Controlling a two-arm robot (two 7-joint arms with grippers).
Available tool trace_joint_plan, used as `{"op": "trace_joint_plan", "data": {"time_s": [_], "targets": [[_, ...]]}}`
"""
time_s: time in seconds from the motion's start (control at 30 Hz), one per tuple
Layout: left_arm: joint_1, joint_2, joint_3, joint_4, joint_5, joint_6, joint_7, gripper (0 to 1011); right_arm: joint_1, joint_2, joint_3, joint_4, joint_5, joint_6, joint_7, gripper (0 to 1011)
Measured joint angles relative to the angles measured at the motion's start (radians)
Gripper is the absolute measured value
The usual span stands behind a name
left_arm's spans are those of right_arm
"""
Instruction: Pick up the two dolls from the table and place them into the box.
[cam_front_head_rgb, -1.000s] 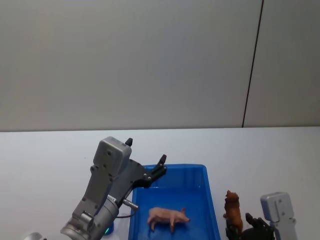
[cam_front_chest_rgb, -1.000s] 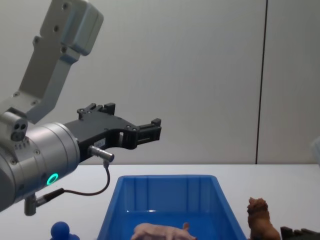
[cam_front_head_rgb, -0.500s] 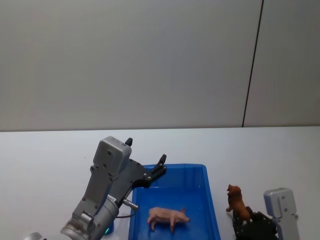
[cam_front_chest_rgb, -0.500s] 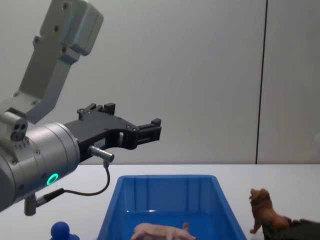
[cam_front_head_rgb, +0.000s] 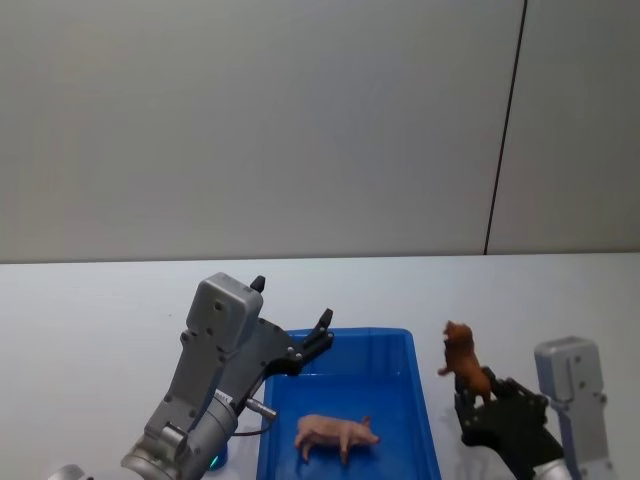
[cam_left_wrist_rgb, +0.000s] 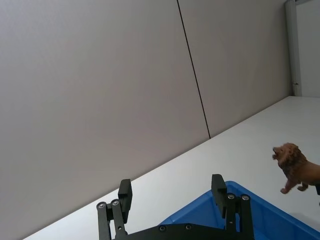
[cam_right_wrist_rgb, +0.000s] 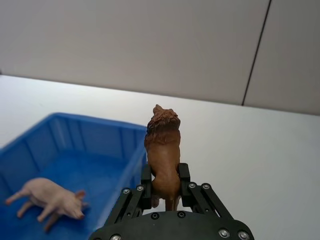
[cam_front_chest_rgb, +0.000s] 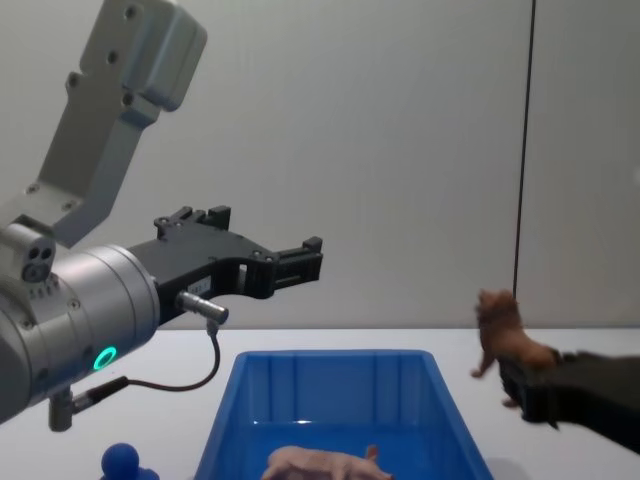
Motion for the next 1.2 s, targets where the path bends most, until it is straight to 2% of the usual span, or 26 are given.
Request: {"op": "trace_joint_plan", "data": {"time_s": [0.27,0.5,0.73,0.77,0.9,1.07,1.13,1.2], "targets": [[0.0,0.0,0.0,0.0,0.0,0.0,0.0,1001,0.036,-0.027,-0.012,-0.01,0.002,-0.001,0.06,298],[0.0,0.0,0.0,0.0,0.0,0.0,0.0,1001,0.089,-0.064,-0.027,0.027,0.0,0.013,0.112,311],[0.0,0.0,0.0,0.0,0.0,0.0,0.0,1001,0.128,-0.088,-0.032,0.068,-0.002,0.031,0.135,490],[0.0,0.0,0.0,0.0,0.0,0.0,0.0,1001,0.136,-0.093,-0.033,0.079,-0.003,0.034,0.136,548],[0.0,0.0,0.0,0.0,0.0,0.0,0.0,1001,0.15,-0.1,-0.033,0.096,-0.003,0.04,0.136,666],[0.0,0.0,0.0,0.0,0.0,0.0,0.0,1001,0.157,-0.105,-0.029,0.11,-0.004,0.045,0.114,800],[0.0,0.0,0.0,0.0,0.0,0.0,0.0,1001,0.157,-0.105,-0.027,0.11,-0.004,0.045,0.106,891],[0.0,0.0,0.0,0.0,0.0,0.0,0.0,1001,0.156,-0.103,-0.024,0.11,-0.004,0.045,0.09,924]]}}
